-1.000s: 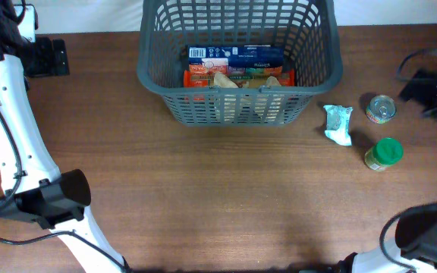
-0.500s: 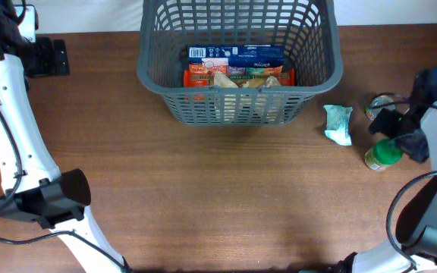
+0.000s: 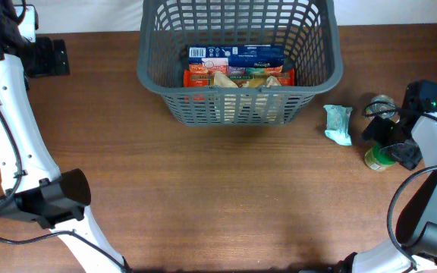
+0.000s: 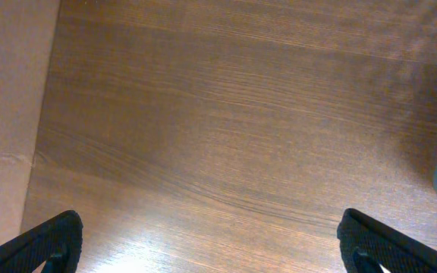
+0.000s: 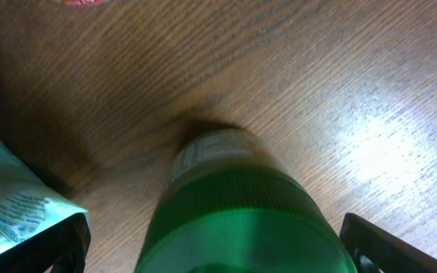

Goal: Pack container
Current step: 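Grasp the green-lidded jar with the right gripper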

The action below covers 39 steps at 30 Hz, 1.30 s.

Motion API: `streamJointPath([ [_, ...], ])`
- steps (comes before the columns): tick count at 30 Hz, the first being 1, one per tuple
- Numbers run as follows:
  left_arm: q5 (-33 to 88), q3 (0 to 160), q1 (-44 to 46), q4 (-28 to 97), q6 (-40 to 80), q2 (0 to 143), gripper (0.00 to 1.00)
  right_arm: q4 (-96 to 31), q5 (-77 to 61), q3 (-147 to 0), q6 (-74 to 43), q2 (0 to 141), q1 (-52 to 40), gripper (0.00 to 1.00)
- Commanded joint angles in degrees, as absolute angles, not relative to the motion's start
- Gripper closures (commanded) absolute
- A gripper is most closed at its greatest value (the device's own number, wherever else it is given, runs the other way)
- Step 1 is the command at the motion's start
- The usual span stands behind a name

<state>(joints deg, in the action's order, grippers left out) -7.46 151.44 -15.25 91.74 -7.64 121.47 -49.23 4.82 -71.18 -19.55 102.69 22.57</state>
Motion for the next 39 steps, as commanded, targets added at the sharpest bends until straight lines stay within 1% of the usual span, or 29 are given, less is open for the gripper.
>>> streamJointPath([
  [1, -6.85, 151.50, -15.55, 91.83, -6.90, 121.82, 0.01, -49.01, 4.49, -70.63, -20.51, 101.75, 22.94, 0.01],
  [16, -6.85, 151.50, -15.55, 91.83, -6.90, 121.82, 0.01, -47.99, 4.69, -70.59, -21.54, 107.15, 22.98, 0.01],
  [19, -6.85, 151.50, -15.55, 91.83, -6.90, 121.82, 0.01, -47.99, 4.71, -70.61, -21.54, 107.18, 22.98, 0.12],
  [21, -6.83, 151.50, -15.55, 91.83, -6.90, 121.82, 0.01, -47.99, 4.71, -70.59, -21.54, 107.18, 22.96, 0.29],
  [22, -6.85, 151.50, -15.55, 91.83, -6.90, 121.82, 0.01, -48.01, 4.71, -70.59, -21.54, 107.18, 22.96, 0.34],
  [28, -6.85, 151.50, -15.55, 91.83, -6.90, 121.82, 0.01, -48.80, 4.51, -70.87, -21.52, 107.09, 23.00, 0.54],
  [31, -6.85, 151.50, -15.55, 91.83, -6.90, 121.82, 0.01, -51.68, 3.38, -73.23, -21.52, 106.56, 23.00, 0.68],
  [33, -6.85, 151.50, -15.55, 91.83, -6.90, 121.82, 0.01, -53.71, 3.22, -75.40, -21.50, 105.67, 23.00, 0.73],
  [35, -6.85, 151.50, -15.55, 91.83, -6.90, 121.82, 0.01, -56.84, 3.22, -79.05, -21.47, 104.09, 23.00, 0.74],
  [39, -6.83, 151.50, -15.55, 91.83, -6.90, 121.82, 0.01, -63.42, 3.14, -88.88, -21.30, 99.79, 22.83, 0.74],
])
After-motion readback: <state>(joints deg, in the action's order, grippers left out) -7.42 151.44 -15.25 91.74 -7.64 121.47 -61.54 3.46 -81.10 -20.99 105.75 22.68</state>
